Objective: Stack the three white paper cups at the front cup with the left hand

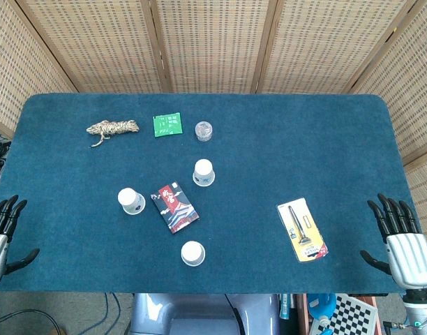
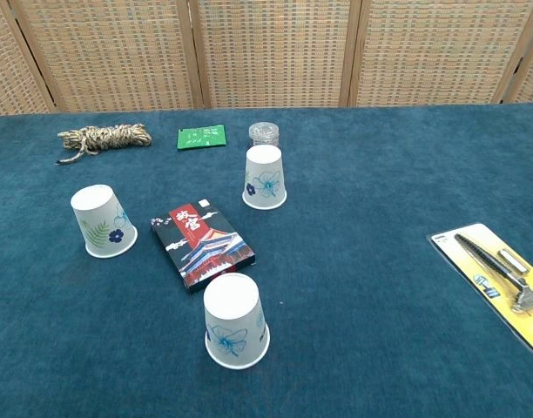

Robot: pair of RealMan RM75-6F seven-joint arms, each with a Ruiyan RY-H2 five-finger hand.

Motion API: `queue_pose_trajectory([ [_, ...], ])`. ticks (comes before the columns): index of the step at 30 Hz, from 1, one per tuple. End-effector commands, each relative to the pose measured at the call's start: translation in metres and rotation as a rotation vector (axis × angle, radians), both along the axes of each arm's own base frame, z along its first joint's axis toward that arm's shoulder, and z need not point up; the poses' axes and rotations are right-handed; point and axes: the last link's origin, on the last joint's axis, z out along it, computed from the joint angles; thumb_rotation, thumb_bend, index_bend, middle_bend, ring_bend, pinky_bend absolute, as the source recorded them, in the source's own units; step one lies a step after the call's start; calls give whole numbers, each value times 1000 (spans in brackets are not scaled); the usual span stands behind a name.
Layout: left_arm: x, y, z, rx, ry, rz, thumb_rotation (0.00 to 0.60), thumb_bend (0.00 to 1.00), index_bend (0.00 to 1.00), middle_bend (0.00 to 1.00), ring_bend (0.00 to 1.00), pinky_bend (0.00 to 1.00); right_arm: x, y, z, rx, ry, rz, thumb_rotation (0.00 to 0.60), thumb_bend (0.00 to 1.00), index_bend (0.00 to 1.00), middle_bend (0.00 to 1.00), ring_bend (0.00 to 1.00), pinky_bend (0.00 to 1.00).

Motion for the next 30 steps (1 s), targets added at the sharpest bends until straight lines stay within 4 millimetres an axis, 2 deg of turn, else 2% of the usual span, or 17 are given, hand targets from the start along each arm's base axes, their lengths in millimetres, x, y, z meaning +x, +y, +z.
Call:
queue_pose_trajectory([
  [1,0,0,0,-1,-1,0,600,208,0,0,0,0,0,0,0,1,-2,0,600,0,0,0,0,0],
  [9,0,0,-1,-18,-9,1,600,209,0,0,0,0,-1,0,1,4,-8,-3,600,0,0,0,0,0],
  [16,10,19,-6,-83,-79,-103,600,209,0,0,0,0,-2,-2,3,-1,-16,-9,600,0,0,0,0,0],
  [21,37,59,-3,-111,-98,-200,600,208,0,0,0,0,-5,-7,1,2,-7,-20,600,0,0,0,0,0],
  [25,86,111,-8,-187,-50,-305,600,208,0,0,0,0,-9,-13,1,-2,-2,-45,600,0,0,0,0,0],
  [30,144,169,-33,-325,-37,-368,600,208,0,0,0,0,-13,-20,0,-7,6,-75,600,0,0,0,0,0],
])
